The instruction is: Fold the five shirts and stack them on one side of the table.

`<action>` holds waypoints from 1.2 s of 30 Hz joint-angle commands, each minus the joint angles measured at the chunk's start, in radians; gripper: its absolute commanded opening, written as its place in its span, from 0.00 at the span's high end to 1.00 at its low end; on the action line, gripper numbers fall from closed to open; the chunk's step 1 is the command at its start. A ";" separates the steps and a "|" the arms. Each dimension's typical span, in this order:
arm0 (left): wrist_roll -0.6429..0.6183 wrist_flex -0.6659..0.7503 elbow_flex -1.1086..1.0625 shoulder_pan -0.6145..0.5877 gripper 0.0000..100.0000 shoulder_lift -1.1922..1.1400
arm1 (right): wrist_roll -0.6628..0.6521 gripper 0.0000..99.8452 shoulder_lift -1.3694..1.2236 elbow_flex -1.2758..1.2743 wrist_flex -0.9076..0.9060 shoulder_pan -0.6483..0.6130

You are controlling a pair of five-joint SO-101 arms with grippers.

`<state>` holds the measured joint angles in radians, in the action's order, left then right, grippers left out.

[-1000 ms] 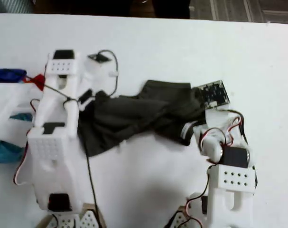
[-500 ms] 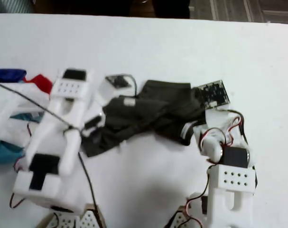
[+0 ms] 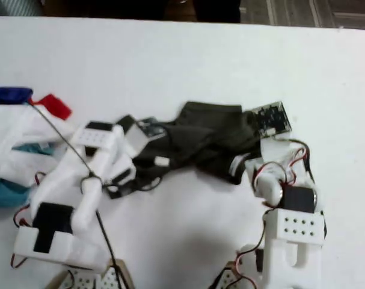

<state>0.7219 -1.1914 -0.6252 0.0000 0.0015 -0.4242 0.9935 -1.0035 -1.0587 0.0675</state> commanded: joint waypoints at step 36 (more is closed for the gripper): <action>0.009 0.017 -0.025 0.003 0.77 -0.063 | 0.006 0.66 0.027 0.011 0.004 -0.010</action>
<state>0.7219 -1.2467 -0.6452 -0.0046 -0.0798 -0.4242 0.9935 -1.0035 -1.0587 0.0675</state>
